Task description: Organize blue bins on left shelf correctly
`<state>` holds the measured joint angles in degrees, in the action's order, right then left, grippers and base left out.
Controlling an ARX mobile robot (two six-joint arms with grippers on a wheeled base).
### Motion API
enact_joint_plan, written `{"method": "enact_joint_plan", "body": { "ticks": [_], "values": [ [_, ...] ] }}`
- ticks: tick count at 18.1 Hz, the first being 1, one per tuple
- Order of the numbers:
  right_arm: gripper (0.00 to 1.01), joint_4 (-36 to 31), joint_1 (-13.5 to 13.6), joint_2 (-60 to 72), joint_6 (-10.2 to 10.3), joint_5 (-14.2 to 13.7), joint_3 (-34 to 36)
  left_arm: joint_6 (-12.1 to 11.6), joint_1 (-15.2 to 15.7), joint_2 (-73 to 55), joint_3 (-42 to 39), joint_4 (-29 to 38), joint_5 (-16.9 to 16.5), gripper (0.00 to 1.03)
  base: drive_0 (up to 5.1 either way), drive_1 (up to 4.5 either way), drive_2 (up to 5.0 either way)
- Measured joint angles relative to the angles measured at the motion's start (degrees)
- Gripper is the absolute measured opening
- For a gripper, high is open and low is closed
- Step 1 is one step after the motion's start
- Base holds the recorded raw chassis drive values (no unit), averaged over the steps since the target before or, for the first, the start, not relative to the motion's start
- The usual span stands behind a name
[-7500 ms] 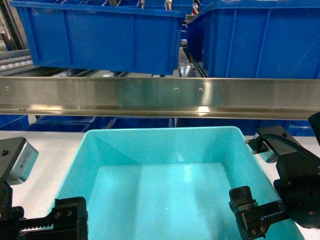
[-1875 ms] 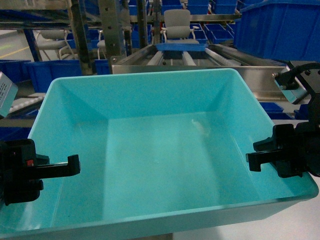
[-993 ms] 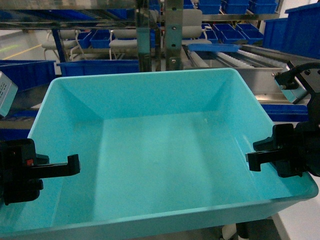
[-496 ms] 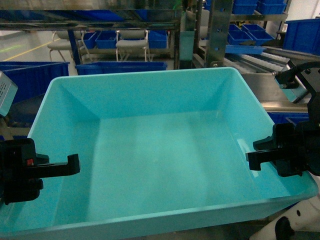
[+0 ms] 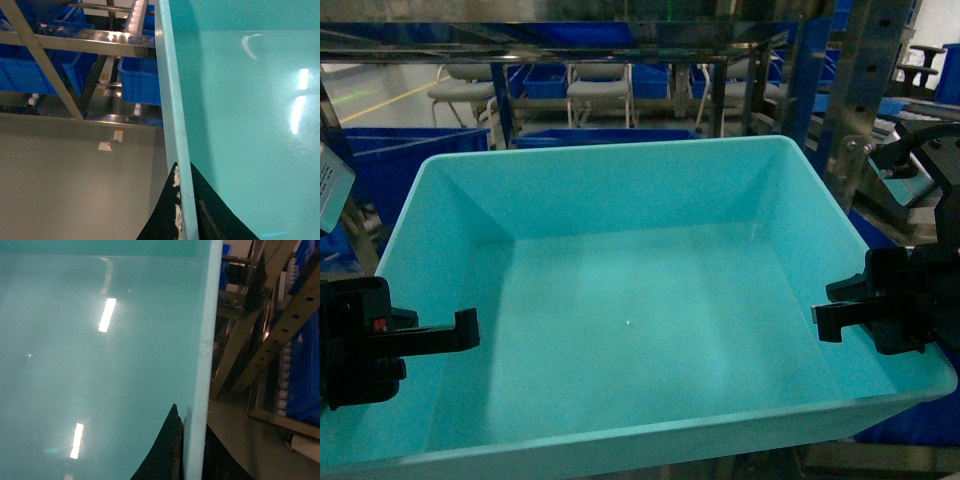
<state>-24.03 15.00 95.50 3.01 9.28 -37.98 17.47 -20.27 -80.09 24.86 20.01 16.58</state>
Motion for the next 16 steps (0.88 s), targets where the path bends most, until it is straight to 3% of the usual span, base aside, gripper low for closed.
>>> {"method": "enact_joint_plan", "body": {
  "ticks": [16],
  "values": [
    [0.02,0.0,0.22,0.0,0.02,-0.02,0.0,0.0,0.11,0.04,0.0,0.07,0.07,0.02,-4.4,3.59,0.6]
  ]
}}
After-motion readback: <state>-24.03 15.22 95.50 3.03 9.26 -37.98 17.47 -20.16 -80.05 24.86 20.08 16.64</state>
